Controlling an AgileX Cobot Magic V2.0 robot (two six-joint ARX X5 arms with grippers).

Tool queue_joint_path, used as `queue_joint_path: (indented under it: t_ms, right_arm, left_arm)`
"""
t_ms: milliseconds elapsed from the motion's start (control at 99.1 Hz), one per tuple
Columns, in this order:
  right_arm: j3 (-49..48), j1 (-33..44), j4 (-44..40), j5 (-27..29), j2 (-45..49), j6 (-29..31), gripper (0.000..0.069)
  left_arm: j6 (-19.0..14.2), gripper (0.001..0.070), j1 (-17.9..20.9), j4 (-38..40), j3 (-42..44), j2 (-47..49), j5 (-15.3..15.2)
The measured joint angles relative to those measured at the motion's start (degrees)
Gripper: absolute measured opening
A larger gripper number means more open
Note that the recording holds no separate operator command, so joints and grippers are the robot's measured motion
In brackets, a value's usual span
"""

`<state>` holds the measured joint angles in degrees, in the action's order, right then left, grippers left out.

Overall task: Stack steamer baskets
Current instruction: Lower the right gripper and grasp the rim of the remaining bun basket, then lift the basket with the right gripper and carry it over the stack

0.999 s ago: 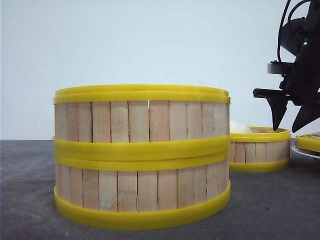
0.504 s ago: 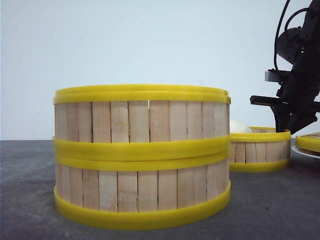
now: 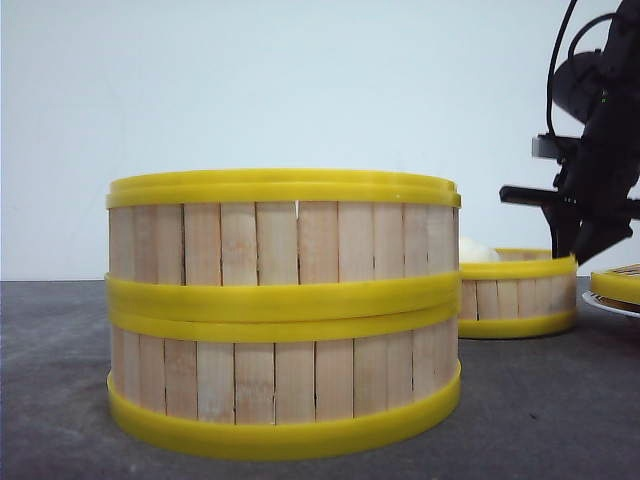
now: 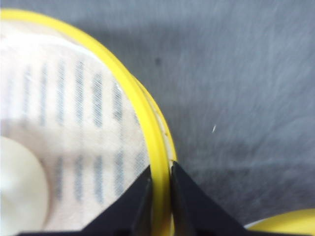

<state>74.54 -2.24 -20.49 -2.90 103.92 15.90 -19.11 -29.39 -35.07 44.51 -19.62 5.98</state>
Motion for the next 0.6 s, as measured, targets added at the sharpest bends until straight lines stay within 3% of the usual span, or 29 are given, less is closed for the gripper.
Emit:
queue_joint_path:
  t_ms: [353, 595]
  right_arm:
    - [7.56, -0.13, -6.29, -4.28, -13.42, -0.33, 0.0036]
    - [7.61, -4.9, -14.08, -5.64, -22.1, -4.33, 0.0036]
  left_arm:
    - [0.0, 0.0231, 0.0, -4.85, 0.0, 0.0, 0.02]
    - [0.0, 0.0231, 0.0, -6.12, 0.0, 0.0, 0.02]
